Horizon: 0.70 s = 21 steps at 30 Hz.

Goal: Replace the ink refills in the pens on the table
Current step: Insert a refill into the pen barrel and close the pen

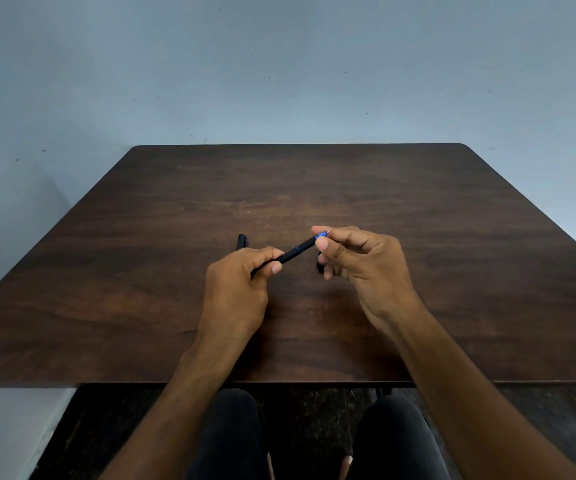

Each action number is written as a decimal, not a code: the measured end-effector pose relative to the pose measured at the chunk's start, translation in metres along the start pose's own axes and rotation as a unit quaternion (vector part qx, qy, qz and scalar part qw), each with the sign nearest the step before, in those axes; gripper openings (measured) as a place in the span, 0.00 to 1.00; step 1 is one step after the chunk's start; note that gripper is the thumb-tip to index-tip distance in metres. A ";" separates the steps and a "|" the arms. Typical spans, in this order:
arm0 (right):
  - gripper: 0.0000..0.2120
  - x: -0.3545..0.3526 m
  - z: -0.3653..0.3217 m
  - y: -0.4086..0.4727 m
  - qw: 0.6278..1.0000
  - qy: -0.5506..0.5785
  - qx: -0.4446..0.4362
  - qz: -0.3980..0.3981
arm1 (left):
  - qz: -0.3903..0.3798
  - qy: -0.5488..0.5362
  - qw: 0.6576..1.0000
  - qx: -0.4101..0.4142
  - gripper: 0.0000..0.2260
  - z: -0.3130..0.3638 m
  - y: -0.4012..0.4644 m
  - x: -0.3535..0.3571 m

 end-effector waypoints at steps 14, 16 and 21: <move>0.08 0.001 -0.005 -0.002 0.999 0.003 -0.008 0.051 | 0.021 0.005 1.000 0.019 0.10 0.003 -0.001 0.003; 0.13 0.000 -0.005 -0.002 0.999 -0.003 0.018 0.046 | 0.023 0.008 1.000 0.011 0.10 0.002 0.000 0.002; 0.15 -0.010 -0.012 0.007 0.996 -0.019 0.043 0.082 | 0.044 0.000 0.999 -0.008 0.11 -0.007 0.002 -0.006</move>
Point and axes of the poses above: each hand's wrist, its own y-axis towards the middle knuckle, its own x-axis out of the palm, z = x × y, the point moved 2 cm from there along y, towards the middle knuckle, and after that the axes turned 6 degrees about x, right-handed, at the moved point
